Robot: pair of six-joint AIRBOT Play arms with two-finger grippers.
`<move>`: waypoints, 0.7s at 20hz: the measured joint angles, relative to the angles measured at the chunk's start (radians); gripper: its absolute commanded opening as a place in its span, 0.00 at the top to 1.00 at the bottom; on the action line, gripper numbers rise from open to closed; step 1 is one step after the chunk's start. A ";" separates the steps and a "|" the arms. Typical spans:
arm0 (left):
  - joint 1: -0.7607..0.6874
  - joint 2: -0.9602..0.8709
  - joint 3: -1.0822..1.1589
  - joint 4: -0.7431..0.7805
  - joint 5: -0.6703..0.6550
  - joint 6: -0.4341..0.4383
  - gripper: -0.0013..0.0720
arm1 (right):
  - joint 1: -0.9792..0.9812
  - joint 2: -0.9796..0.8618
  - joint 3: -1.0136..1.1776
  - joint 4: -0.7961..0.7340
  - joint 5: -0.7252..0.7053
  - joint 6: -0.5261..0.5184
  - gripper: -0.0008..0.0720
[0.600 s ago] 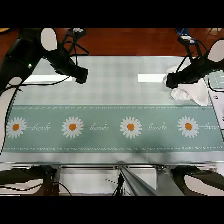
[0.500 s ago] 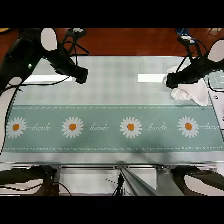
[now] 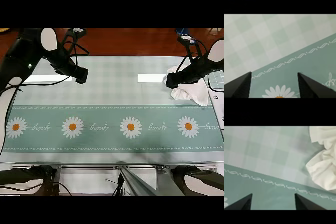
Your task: Fold the shirts.
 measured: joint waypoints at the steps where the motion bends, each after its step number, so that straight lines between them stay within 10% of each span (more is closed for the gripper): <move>1: 0.000 0.000 0.000 0.000 0.000 0.000 0.01 | 0.000 0.000 0.000 0.000 0.000 0.000 0.16; 14: 0.000 -0.019 0.000 0.000 0.013 0.000 0.01 | 0.000 0.000 0.000 0.005 -0.094 0.002 0.16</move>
